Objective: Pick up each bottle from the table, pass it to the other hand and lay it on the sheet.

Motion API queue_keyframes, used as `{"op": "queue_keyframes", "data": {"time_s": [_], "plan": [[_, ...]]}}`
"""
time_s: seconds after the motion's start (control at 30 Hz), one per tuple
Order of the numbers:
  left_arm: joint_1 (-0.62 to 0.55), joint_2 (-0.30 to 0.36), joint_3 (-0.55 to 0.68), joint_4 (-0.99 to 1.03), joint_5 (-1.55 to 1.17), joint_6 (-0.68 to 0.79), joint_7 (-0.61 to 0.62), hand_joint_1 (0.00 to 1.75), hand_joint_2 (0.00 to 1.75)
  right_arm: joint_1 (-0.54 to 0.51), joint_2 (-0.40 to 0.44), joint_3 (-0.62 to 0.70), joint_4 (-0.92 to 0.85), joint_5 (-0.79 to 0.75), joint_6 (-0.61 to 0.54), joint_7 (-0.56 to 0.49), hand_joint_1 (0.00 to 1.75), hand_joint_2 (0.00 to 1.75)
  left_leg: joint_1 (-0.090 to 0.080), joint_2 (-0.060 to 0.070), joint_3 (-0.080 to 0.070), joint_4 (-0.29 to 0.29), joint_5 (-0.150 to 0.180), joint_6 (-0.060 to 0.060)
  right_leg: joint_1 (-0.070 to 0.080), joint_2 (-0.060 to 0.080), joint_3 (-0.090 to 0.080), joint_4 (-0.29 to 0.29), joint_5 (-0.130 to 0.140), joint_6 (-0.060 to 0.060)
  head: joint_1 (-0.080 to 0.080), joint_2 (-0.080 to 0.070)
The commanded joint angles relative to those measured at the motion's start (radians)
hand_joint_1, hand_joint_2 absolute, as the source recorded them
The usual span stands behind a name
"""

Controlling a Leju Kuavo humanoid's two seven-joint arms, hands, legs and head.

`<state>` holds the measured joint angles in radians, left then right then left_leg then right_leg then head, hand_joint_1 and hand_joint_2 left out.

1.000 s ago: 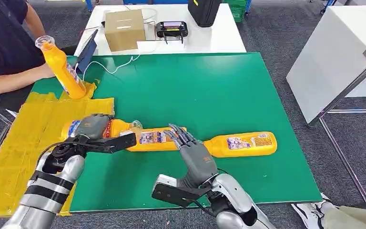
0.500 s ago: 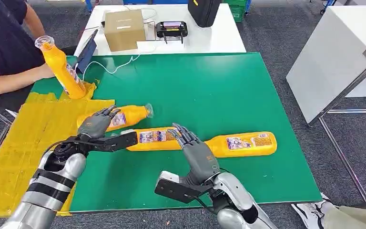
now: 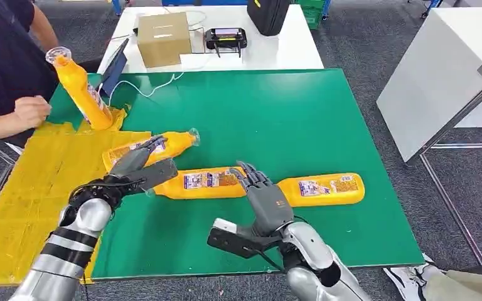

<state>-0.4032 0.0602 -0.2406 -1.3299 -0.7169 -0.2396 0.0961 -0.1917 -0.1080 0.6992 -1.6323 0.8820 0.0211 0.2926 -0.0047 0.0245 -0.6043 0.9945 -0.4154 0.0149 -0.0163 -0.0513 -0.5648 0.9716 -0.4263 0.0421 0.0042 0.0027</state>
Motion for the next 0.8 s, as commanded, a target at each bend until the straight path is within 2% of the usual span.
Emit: {"op": "queue_keyframes", "data": {"time_s": [0.03,0.1,0.13,0.37,0.43,0.6,0.8], "plan": [[0.120,-0.138,0.125,-0.326,0.607,0.008,0.018,0.00,0.00,-0.224,0.026,-0.021,0.365,0.002,0.100,-0.031,0.00,1.75,0.002,0.002,0.002,0.001,-0.001,-0.001,0.001,0.008,0.002,-0.001,0.000,-0.001,0.000,0.000],[0.138,-0.132,0.091,-0.388,0.666,0.022,0.013,0.00,0.00,-0.271,0.051,-0.018,0.429,-0.021,0.119,-0.055,0.00,1.75,0.001,0.002,0.000,0.001,-0.001,0.000,0.000,0.005,0.000,0.000,0.001,-0.001,0.000,0.000],[0.144,-0.132,0.078,-0.404,0.689,0.021,0.014,0.00,0.00,-0.284,0.060,-0.019,0.448,-0.032,0.123,-0.060,0.00,1.75,0.001,0.004,0.002,0.001,-0.002,-0.001,0.001,0.009,0.001,0.000,0.000,-0.001,0.000,0.000],[0.157,-0.117,0.021,-0.430,0.747,0.020,0.003,0.00,0.00,-0.321,0.072,0.010,0.505,-0.073,0.145,-0.078,0.00,1.75,0.001,0.000,0.003,0.000,-0.001,-0.001,0.001,0.004,0.002,0.000,0.000,-0.001,0.000,0.000],[0.198,-0.141,-0.005,-0.481,0.757,0.016,0.001,0.00,0.00,-0.344,0.079,0.033,0.551,-0.085,0.149,-0.102,0.00,1.75,0.002,0.001,0.003,0.000,-0.001,-0.001,0.001,0.006,0.003,0.000,0.000,-0.001,0.000,0.000],[0.246,-0.125,-0.034,-0.550,0.810,0.019,-0.022,0.00,0.00,-0.385,0.097,0.076,0.614,-0.103,0.171,-0.133,0.00,1.75,0.001,0.001,0.002,0.000,-0.001,-0.001,0.001,0.004,0.001,0.000,0.000,-0.001,0.000,0.000],[0.246,-0.125,-0.034,-0.550,0.810,0.019,-0.022,0.00,0.00,-0.385,0.097,0.076,0.614,-0.103,0.171,-0.133,0.00,1.75,0.002,-0.001,0.003,0.000,-0.001,-0.001,0.001,0.004,0.003,0.000,-0.001,-0.002,0.000,0.000]]}}
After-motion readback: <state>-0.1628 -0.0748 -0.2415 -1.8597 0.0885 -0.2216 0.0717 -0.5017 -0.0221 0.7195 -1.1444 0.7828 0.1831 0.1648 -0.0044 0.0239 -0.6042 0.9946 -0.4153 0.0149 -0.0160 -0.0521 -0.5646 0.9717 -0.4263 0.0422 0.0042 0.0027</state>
